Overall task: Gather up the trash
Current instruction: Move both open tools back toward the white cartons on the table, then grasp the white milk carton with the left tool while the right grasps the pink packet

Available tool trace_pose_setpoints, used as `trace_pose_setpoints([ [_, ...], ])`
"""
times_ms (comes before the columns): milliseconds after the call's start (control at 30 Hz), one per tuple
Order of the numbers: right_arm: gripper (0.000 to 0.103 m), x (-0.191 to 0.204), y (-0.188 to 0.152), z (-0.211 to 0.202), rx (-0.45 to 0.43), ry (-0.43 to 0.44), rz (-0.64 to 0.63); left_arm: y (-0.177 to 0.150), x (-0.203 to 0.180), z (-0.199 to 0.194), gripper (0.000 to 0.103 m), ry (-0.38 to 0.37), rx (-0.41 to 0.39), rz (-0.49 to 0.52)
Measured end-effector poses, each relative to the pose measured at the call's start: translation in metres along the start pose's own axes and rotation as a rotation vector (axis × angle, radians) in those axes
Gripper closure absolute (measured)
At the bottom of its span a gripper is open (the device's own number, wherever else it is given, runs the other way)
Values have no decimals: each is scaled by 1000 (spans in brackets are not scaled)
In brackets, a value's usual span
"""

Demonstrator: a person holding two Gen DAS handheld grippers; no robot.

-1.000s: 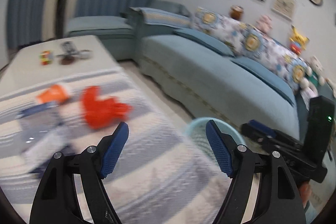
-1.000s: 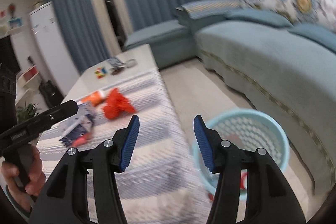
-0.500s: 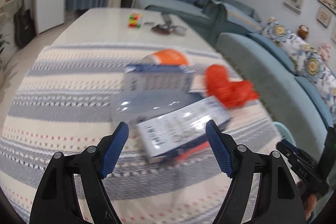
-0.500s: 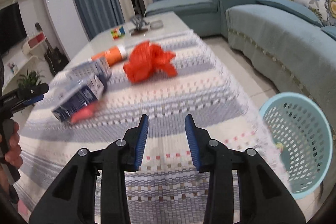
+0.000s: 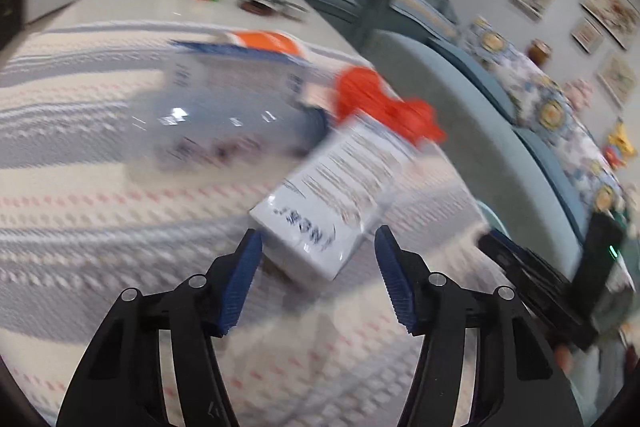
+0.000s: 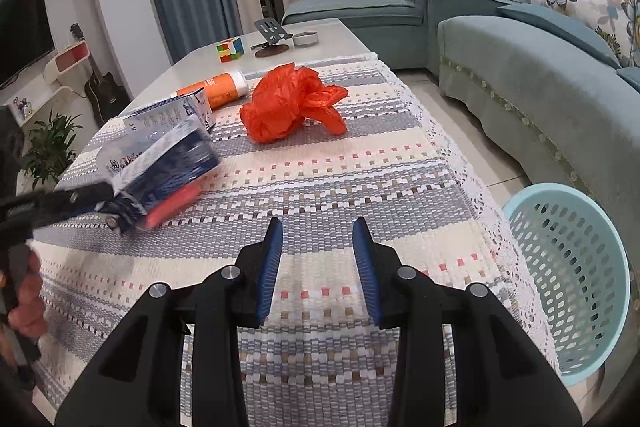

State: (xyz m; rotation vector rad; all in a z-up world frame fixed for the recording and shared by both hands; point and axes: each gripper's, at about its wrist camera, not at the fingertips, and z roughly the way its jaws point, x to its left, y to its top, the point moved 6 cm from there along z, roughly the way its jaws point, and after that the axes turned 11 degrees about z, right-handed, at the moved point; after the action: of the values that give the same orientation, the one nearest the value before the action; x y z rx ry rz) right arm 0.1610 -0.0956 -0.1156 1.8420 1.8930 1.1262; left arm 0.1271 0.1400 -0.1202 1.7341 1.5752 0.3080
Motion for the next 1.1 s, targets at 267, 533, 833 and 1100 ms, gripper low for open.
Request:
trace_pose_setpoints([
  [267, 70, -6, 1, 1, 11, 9, 34, 0, -47, -2, 43, -27, 19, 146],
  [533, 70, 0, -1, 0, 8, 17, 4, 38, -21, 14, 23, 105, 30, 136],
  [833, 61, 31, -5, 3, 35, 52, -111, 40, -4, 56, 44, 88, 130, 89],
  [1100, 54, 78, -1, 20, 147, 177, -90, 24, -2, 0, 49, 79, -1, 32],
])
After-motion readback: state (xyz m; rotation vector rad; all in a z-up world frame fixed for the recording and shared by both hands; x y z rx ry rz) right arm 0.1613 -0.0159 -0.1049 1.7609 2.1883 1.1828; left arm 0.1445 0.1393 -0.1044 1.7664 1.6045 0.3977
